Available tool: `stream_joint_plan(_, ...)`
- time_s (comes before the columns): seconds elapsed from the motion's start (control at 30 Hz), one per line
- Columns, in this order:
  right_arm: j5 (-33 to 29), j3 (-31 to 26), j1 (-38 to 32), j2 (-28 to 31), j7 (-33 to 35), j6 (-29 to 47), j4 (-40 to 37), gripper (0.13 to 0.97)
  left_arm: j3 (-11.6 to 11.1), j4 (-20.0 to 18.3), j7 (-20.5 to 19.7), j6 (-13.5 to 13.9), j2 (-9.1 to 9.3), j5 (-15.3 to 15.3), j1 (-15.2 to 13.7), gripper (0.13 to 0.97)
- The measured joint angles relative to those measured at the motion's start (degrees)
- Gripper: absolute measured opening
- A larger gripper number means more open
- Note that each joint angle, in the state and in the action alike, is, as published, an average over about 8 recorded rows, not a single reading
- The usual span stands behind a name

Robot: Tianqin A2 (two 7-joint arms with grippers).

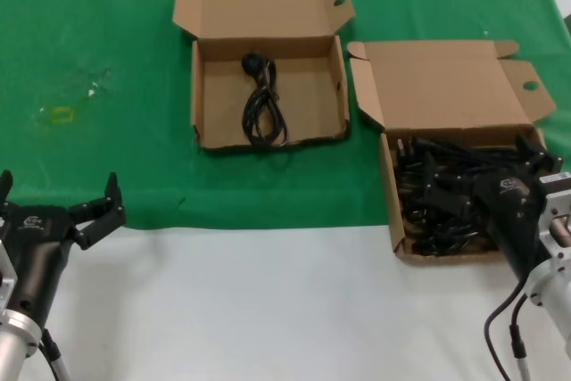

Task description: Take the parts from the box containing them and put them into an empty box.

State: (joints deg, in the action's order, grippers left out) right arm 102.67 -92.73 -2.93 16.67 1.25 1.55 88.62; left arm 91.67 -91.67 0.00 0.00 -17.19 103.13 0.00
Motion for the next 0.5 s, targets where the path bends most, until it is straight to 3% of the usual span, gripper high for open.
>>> stream_joint_plan(0.5,0.00,0.00,0.00,0.00,0.00,0.00,0.00,0.966,0.00,0.00,0.01,0.00,0.00,0.00,0.00,0.966)
